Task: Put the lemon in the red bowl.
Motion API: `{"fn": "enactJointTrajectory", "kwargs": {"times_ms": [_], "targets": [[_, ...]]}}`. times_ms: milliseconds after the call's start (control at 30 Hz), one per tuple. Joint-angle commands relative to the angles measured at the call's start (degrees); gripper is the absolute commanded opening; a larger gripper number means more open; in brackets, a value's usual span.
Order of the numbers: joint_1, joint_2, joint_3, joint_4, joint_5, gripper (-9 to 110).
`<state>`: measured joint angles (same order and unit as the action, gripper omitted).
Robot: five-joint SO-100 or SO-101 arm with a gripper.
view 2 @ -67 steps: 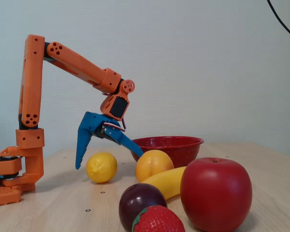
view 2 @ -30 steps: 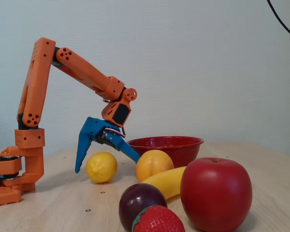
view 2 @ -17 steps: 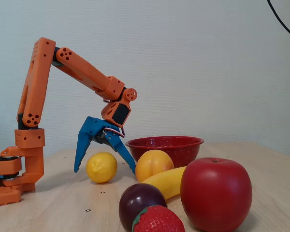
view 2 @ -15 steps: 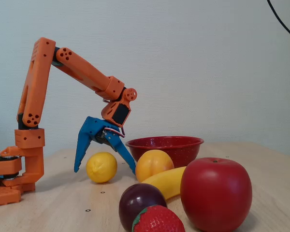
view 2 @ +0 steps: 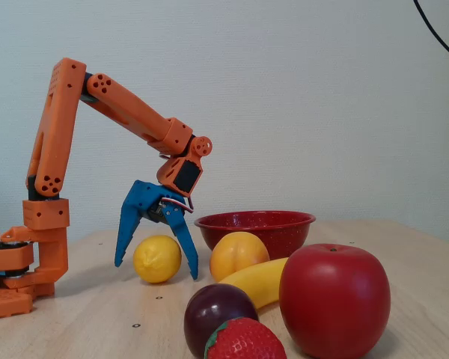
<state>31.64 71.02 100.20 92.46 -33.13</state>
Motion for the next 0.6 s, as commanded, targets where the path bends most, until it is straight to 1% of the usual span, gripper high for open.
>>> {"fn": "enactJointTrajectory", "kwargs": {"times_ms": [0, 367, 567], "targets": [[-0.97, 1.76, -4.48, 1.41, -1.49, 48], [-0.7, 1.67, -4.57, 1.67, -2.11, 39], [-0.79, 1.41, -4.66, 1.49, -2.2, 30]]}}
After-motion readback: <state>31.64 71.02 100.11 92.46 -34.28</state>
